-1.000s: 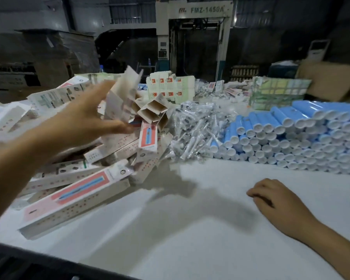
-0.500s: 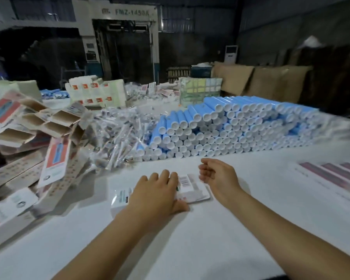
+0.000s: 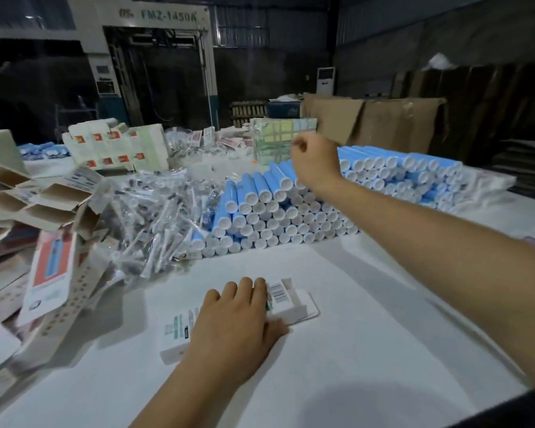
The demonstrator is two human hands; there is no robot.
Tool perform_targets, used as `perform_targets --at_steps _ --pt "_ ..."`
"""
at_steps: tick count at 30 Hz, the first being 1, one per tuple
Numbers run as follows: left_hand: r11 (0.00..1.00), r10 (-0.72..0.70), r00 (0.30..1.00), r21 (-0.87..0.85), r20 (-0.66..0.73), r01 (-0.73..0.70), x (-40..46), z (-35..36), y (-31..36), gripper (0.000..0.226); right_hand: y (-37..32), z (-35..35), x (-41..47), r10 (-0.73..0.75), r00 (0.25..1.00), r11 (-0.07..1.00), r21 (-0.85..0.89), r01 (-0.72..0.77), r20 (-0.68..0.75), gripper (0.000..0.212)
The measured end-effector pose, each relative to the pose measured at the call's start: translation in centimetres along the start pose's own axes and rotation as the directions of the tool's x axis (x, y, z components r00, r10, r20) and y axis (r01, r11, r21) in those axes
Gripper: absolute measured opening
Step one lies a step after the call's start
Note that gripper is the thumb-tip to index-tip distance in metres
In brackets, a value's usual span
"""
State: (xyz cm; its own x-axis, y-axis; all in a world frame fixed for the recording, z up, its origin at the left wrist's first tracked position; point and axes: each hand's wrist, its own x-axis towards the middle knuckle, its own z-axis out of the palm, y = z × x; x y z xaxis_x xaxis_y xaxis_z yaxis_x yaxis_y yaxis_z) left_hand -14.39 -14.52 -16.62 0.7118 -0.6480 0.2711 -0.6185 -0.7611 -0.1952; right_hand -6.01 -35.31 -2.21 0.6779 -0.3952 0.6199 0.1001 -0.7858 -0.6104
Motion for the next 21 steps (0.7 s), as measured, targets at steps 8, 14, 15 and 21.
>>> perform_targets --at_steps 8,14,15,21 --pt "0.999 0.011 1.000 -0.049 0.013 -0.010 0.3 0.3 -0.3 0.068 2.4 2.9 8.3 0.116 0.950 0.645 -0.750 0.149 0.289 0.028" --pt "0.997 0.023 1.000 -0.076 0.001 -0.023 0.5 0.3 -0.2 0.066 2.9 4.4 9.5 0.173 0.901 0.506 -0.821 0.266 0.399 0.024" --pt "0.997 0.023 1.000 -0.078 -0.001 -0.023 0.5 0.4 -0.2 0.066 2.8 4.4 9.6 0.186 0.895 0.505 -0.821 0.267 0.405 0.026" --pt "0.997 0.024 1.000 -0.077 -0.006 -0.024 0.4 0.3 -0.1 0.064 1.8 2.7 8.7 0.147 0.971 0.809 -0.588 -0.009 0.188 0.017"
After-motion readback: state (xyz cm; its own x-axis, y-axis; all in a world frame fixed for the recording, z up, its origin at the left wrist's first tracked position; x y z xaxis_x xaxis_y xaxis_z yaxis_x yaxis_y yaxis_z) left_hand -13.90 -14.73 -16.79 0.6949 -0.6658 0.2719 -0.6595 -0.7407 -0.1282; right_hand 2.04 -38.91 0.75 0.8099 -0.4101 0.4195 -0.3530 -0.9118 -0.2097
